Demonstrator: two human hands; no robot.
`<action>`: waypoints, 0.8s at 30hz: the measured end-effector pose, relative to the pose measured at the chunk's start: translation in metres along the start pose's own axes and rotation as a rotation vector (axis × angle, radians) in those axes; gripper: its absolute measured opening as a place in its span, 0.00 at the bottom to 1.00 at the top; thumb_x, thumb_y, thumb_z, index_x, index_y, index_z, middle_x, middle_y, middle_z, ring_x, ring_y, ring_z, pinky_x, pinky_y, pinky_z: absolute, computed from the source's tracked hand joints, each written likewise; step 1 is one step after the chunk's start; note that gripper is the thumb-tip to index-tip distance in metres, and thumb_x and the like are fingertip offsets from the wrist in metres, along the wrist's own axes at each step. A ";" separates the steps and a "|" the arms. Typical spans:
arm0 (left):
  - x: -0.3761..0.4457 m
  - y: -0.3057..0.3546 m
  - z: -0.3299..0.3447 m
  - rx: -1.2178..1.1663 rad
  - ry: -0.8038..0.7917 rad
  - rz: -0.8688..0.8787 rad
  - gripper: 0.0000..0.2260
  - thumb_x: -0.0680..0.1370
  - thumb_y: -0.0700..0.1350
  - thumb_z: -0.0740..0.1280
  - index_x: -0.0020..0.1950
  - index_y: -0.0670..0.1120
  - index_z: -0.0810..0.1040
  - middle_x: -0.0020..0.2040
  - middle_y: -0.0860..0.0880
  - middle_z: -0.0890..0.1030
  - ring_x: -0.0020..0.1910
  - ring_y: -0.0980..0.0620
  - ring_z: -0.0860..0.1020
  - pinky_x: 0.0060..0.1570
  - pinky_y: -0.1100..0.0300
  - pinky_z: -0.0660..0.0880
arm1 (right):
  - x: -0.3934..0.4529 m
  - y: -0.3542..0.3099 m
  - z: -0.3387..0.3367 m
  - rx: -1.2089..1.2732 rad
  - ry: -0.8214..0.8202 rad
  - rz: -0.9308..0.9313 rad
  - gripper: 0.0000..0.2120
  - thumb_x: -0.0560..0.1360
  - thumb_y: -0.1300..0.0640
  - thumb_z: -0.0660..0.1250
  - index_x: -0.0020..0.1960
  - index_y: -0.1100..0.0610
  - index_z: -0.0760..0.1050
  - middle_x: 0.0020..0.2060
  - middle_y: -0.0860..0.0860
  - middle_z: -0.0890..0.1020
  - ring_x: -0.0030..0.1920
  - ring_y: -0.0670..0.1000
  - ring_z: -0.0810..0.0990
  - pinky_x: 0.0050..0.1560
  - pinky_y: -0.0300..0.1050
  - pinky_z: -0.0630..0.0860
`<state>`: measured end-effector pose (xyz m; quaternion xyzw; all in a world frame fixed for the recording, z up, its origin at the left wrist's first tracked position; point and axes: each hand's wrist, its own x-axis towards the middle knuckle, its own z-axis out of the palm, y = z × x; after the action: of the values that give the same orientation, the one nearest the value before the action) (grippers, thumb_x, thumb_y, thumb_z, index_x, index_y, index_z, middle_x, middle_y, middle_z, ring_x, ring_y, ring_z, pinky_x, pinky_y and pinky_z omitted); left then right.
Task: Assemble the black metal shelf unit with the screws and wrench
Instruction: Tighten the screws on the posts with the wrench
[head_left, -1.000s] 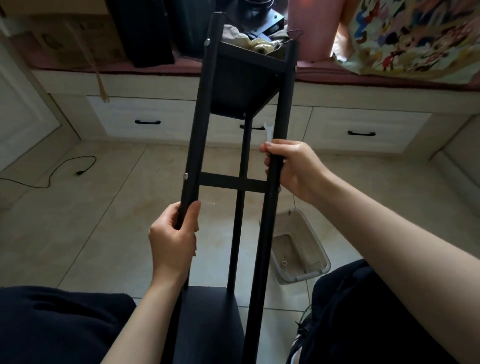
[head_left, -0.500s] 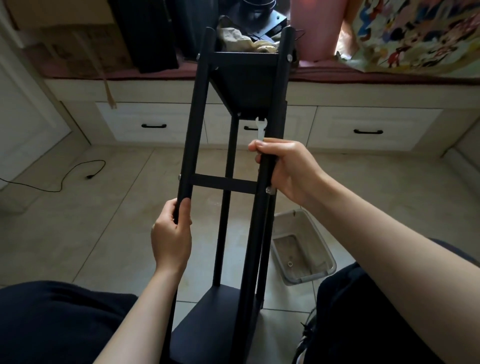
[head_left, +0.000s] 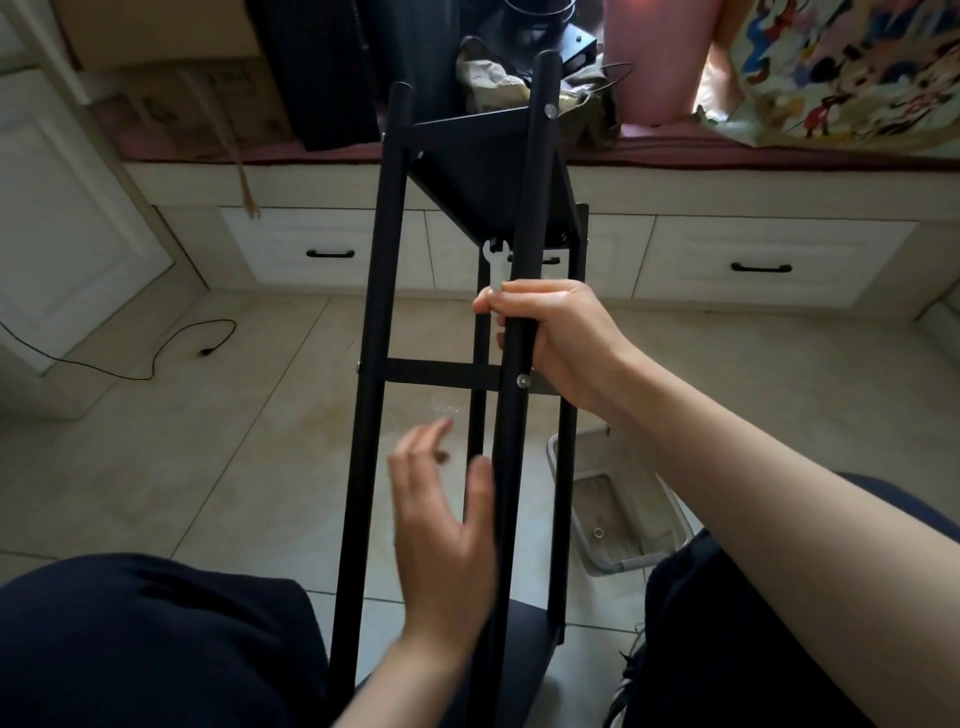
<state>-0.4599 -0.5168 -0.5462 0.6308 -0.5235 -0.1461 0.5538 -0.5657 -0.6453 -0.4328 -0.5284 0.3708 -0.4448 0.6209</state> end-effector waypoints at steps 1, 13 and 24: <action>-0.009 0.004 0.004 -0.037 -0.062 -0.069 0.20 0.79 0.64 0.59 0.69 0.59 0.68 0.63 0.62 0.70 0.57 0.60 0.75 0.53 0.63 0.74 | 0.001 0.000 0.001 -0.004 -0.004 -0.002 0.07 0.77 0.65 0.66 0.44 0.65 0.82 0.41 0.51 0.80 0.48 0.53 0.70 0.51 0.48 0.68; -0.014 -0.009 0.025 -0.052 -0.192 -0.252 0.13 0.74 0.68 0.54 0.53 0.65 0.65 0.34 0.60 0.75 0.35 0.59 0.76 0.33 0.67 0.69 | 0.005 -0.004 0.013 -0.080 -0.020 -0.050 0.08 0.77 0.63 0.66 0.43 0.61 0.83 0.40 0.49 0.81 0.48 0.54 0.71 0.51 0.46 0.71; 0.001 -0.027 0.029 -0.171 -0.101 -0.171 0.26 0.75 0.66 0.58 0.62 0.48 0.74 0.35 0.61 0.75 0.37 0.63 0.77 0.34 0.74 0.69 | 0.016 -0.010 0.020 -0.213 -0.023 -0.077 0.09 0.78 0.60 0.66 0.42 0.58 0.83 0.45 0.51 0.83 0.56 0.62 0.76 0.61 0.52 0.76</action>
<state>-0.4685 -0.5376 -0.5788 0.6155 -0.4808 -0.2686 0.5638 -0.5438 -0.6543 -0.4195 -0.6102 0.3884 -0.4203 0.5478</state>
